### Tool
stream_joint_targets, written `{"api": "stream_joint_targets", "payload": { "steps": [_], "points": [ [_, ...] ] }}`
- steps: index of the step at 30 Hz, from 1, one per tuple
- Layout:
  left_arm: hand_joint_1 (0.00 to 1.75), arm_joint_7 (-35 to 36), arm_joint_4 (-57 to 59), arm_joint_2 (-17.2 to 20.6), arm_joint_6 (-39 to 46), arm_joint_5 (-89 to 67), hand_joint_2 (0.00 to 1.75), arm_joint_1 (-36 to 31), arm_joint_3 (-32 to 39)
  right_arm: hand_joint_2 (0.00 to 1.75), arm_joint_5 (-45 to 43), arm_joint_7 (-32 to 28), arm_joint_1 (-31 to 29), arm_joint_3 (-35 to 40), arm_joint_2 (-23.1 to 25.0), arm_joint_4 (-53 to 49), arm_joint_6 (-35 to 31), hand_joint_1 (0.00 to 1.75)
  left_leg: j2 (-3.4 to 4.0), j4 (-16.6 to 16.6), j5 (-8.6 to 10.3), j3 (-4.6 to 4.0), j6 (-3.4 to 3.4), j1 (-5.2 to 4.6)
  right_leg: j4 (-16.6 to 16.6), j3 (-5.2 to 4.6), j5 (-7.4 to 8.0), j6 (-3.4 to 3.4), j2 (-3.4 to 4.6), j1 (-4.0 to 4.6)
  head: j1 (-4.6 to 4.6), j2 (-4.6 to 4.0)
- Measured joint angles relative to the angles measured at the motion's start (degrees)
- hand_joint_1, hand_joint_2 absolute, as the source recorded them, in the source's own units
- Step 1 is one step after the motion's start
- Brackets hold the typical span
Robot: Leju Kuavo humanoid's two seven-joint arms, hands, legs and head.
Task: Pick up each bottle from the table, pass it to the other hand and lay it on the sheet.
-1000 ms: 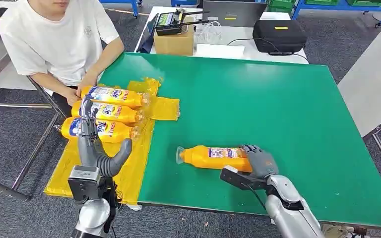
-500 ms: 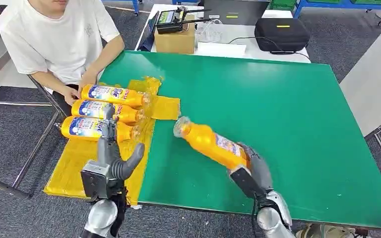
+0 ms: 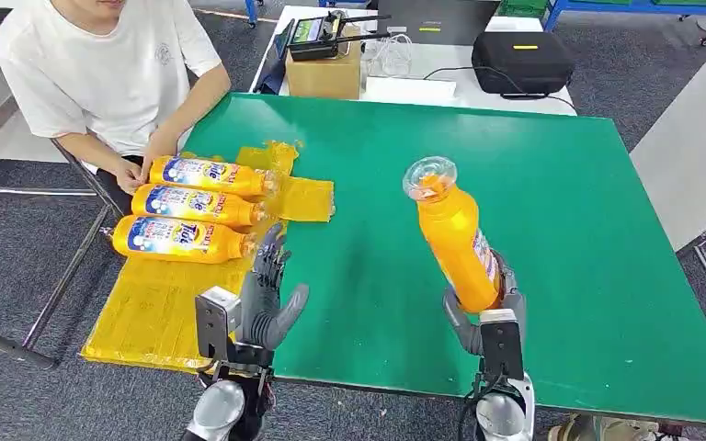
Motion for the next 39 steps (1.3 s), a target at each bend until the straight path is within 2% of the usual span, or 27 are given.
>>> {"api": "stream_joint_targets", "payload": {
  "steps": [6, 13, 21, 30, 39],
  "points": [
    [0.00, 1.40, 0.55, 0.04, -3.76, -0.92, 1.75, -0.13, -2.14, 1.75, 1.16, 0.00, -0.86, 2.82, 1.36, -0.31, 2.84, 1.75, -0.01, 0.00, 0.00, -0.04, 0.00, 0.00, 0.01, -0.01, 0.00, 0.00, -0.01, 0.00, -0.02, 0.00],
    [0.00, -1.12, 1.95, 0.35, -2.60, -9.55, 1.75, -1.37, -4.83, 1.75, 2.80, 0.79, -3.70, 9.18, 2.27, 0.22, 4.37, 1.75, -0.02, 0.00, 0.01, -0.05, 0.00, 0.00, 0.01, -0.02, 0.00, 0.00, -0.02, 0.00, 0.00, 0.00],
    [0.00, -0.31, 2.95, 0.33, -2.86, -10.88, 1.75, -3.31, -5.14, 1.75, 5.05, 0.92, -5.42, 15.17, 2.86, 1.66, 4.56, 1.75, -0.04, 0.00, 0.01, -0.05, -0.01, 0.00, 0.02, -0.02, 0.00, 0.00, -0.02, 0.00, -0.02, 0.00],
    [0.00, 0.15, 3.96, 0.33, -4.70, -10.56, 1.75, -5.00, -5.05, 1.75, 4.59, 0.63, -6.35, 18.10, 3.06, 4.04, 5.29, 1.75, -0.03, 0.00, 0.01, -0.07, -0.01, 0.00, 0.01, -0.03, 0.00, 0.00, -0.02, 0.00, 0.00, 0.00],
    [0.00, -1.90, 3.65, 0.33, 0.40, -9.57, 1.75, -6.03, -3.21, 1.75, 6.45, 0.85, -7.36, 20.59, 2.97, 7.36, 7.25, 1.75, -0.05, 0.00, 0.02, -0.07, -0.01, 0.02, 0.03, -0.03, 0.00, 0.00, -0.03, 0.02, -0.02, 0.00]
  ]
}}
